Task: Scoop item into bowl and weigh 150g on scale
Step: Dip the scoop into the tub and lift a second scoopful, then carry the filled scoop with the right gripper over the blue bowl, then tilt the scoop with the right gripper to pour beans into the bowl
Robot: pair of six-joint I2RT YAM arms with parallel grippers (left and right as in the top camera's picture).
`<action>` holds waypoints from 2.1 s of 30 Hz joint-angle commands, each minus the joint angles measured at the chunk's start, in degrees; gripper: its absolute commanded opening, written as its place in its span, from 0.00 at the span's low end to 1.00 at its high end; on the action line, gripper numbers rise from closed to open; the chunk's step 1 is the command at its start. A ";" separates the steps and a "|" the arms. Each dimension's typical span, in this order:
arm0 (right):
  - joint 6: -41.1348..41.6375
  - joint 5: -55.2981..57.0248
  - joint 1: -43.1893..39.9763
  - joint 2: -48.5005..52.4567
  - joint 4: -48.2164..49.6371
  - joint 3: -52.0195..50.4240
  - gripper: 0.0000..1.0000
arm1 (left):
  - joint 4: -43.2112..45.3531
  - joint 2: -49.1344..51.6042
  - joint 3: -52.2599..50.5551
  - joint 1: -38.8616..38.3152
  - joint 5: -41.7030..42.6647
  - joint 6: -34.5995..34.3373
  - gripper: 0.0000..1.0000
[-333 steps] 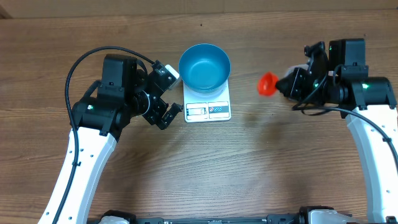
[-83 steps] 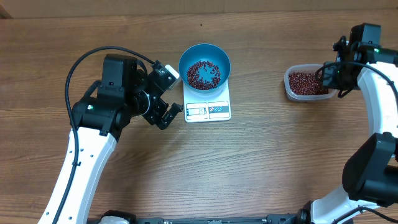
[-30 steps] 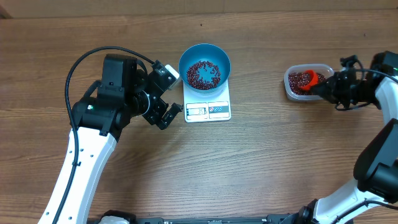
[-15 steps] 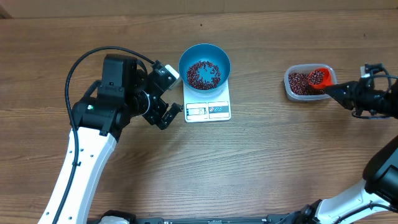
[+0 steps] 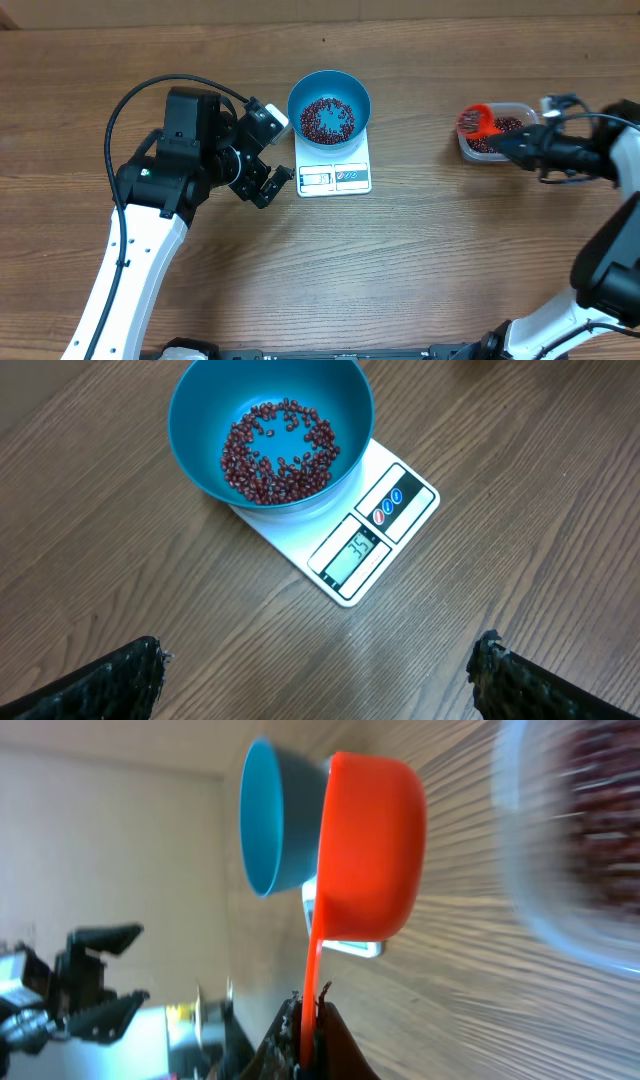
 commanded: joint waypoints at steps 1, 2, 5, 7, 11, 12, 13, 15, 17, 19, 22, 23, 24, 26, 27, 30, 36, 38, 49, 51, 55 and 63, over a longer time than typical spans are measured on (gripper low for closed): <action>1.97 -1.92 5.57 0.39 0.33 2.95 0.04 | -0.09 -0.92 0.87 0.31 0.81 -0.59 1.00; 2.86 -1.95 7.10 0.39 0.37 3.98 0.04 | -0.09 -0.92 0.87 0.31 0.81 -0.59 1.00; 6.93 -1.90 12.44 0.39 1.79 7.89 0.04 | -0.09 -0.92 0.87 0.31 0.81 -0.59 1.00; 10.03 -1.88 15.72 0.39 3.76 9.94 0.04 | -0.09 -0.92 0.87 0.31 0.81 -0.59 1.00; 18.58 2.12 22.43 0.39 10.16 13.05 0.04 | -0.09 -0.92 0.87 0.31 0.79 -0.57 1.00; 20.39 3.91 23.89 0.39 11.63 13.60 0.04 | -0.09 -0.92 0.87 0.31 0.81 -0.59 1.00; 21.92 5.81 25.27 0.39 12.92 14.03 0.04 | -0.09 -0.92 0.87 0.31 0.81 -0.59 0.99; 24.70 9.51 27.93 0.39 15.17 15.04 0.04 | -0.09 -0.92 0.87 0.31 0.81 -0.59 1.00; 26.60 16.50 31.65 0.39 16.72 16.87 0.04 | -0.09 -0.92 0.87 0.31 0.81 -0.59 1.00; 26.93 21.46 33.64 0.39 16.65 18.10 0.04 | -0.09 -0.92 0.87 0.31 0.81 -0.59 1.00; 27.15 31.58 37.57 0.39 16.31 20.52 0.04 | -0.09 -0.92 0.87 0.31 0.81 -0.59 1.00; 27.10 33.88 38.47 0.39 16.26 21.07 0.04 | -0.09 -0.92 0.87 0.31 0.81 -0.59 0.99; 26.88 36.74 39.69 0.39 16.24 21.79 0.04 | -0.09 -0.92 0.87 0.31 0.81 -0.59 1.00; 25.86 41.20 41.64 0.39 16.15 23.12 0.04 | -0.09 -0.92 0.87 0.31 0.81 -0.59 1.00; 25.83 46.07 43.56 0.39 15.47 24.87 0.04 | -0.09 -0.92 0.87 0.31 0.81 -0.59 1.00; 23.89 53.42 46.90 0.39 13.07 28.85 0.04 | -0.09 -0.92 0.87 0.31 0.81 -0.59 1.00; 23.23 65.59 51.34 0.39 9.11 33.75 0.04 | -0.09 -0.92 0.87 0.31 0.81 -0.59 1.00; 22.60 66.82 52.33 0.39 8.59 34.56 0.04 | -0.09 -0.92 0.87 0.31 0.79 -0.59 1.00; 16.17 75.06 57.59 0.33 6.45 35.41 0.04 | -0.09 -0.92 0.87 0.31 0.81 -0.59 1.00; 15.30 76.56 58.38 0.33 6.43 35.41 0.04 | -0.09 -0.92 0.87 0.31 0.81 -0.59 1.00; 14.88 78.09 58.99 0.33 6.54 35.41 0.04 | -0.09 -0.92 0.87 0.31 0.81 -0.59 1.00; 15.54 75.21 58.01 -0.02 6.75 35.45 0.04 | -0.09 -0.92 0.87 0.31 0.81 -0.59 1.00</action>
